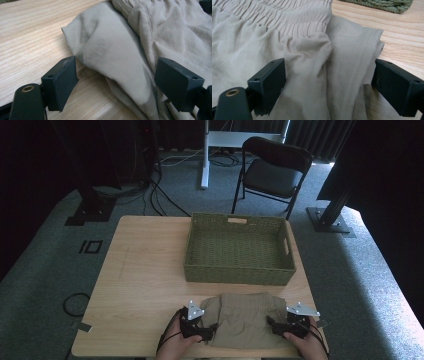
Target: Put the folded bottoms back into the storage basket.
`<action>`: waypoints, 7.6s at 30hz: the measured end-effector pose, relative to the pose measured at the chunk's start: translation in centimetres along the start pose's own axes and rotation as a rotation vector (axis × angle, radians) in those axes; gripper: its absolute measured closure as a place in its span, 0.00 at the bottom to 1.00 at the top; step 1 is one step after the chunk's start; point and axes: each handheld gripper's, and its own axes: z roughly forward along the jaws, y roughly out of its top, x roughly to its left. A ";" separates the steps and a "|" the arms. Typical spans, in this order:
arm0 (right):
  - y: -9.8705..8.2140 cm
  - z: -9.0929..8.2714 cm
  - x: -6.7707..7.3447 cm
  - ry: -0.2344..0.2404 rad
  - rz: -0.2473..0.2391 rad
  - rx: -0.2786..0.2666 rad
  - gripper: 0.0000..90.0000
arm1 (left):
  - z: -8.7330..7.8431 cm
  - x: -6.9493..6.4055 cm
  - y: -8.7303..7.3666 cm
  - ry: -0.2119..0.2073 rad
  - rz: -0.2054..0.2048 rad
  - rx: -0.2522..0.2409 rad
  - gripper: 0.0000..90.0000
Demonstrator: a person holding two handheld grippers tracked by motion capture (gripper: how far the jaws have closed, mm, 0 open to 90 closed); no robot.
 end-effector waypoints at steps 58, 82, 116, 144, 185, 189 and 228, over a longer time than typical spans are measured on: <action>6.7 -3.9 2.0 0.142 -0.023 -0.043 0.88 | -0.7 -0.1 7.8 -0.175 0.111 -0.122 0.87; 15.1 -5.9 1.5 0.188 -0.063 -0.148 0.88 | -4.3 2.4 14.2 -0.146 0.139 -0.204 0.87; 25.3 -3.1 -2.8 0.242 0.049 -0.234 0.89 | -3.4 8.2 23.5 -0.141 0.128 -0.346 0.87; 26.5 7.8 -7.1 0.158 0.164 -0.099 0.89 | 5.7 13.3 24.4 -0.131 0.000 -0.272 0.88; 22.8 16.9 -7.3 0.008 0.200 0.200 0.87 | 13.6 14.1 21.8 -0.020 -0.031 0.023 0.87; 22.6 17.1 -7.3 -0.008 0.183 0.206 0.82 | 13.8 13.9 21.7 -0.003 -0.017 0.038 0.78; 25.8 11.5 -6.3 -0.003 0.033 -0.074 0.19 | 7.7 12.2 24.4 -0.055 0.030 -0.190 0.29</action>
